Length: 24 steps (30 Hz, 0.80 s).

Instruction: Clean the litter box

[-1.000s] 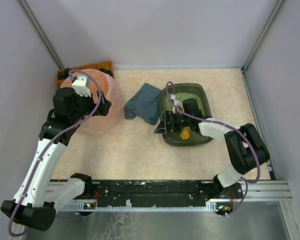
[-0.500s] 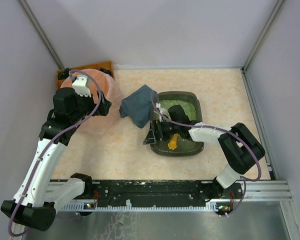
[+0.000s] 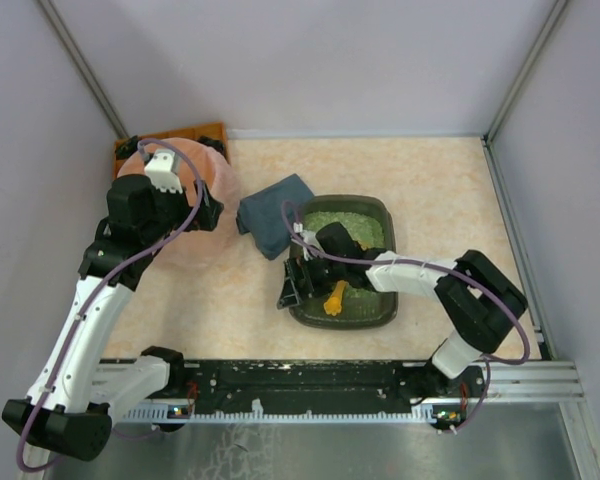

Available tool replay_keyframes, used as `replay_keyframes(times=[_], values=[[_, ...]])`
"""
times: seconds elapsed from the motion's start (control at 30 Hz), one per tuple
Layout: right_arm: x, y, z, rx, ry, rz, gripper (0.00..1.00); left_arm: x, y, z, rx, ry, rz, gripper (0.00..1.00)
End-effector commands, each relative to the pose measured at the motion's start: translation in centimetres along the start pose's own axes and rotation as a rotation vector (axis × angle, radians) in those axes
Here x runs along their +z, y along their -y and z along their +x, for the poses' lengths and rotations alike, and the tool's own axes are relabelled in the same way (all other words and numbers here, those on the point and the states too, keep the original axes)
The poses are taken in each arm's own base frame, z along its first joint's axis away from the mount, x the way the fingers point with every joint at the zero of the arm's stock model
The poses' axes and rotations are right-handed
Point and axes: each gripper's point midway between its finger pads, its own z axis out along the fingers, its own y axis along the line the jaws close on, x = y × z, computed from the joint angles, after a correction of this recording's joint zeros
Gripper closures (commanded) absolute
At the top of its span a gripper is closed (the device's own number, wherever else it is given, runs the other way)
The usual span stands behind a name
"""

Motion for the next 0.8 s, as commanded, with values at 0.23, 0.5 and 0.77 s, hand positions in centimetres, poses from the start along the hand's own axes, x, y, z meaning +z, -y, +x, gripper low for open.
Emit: replay_keyframes(times=[0.23, 0.5, 0.77], values=[[-5.2, 0.0, -6.2, -0.091, 0.186, 0.337, 0.1, -0.5, -0.7, -1.2, -0.016, 0.073, -0.047, 0.0], [-11.5, 1.1, -8.3, -0.034, 0.426, 0.564, 0.1, -0.3, -0.1, -1.5, -0.022, 0.074, -0.019, 0.0], [-17.0, 4.6, -6.1, 0.181, 0.521, 0.87, 0.25, 0.7, 1.0, -1.0, -0.026, 0.054, 0.052, 0.0]])
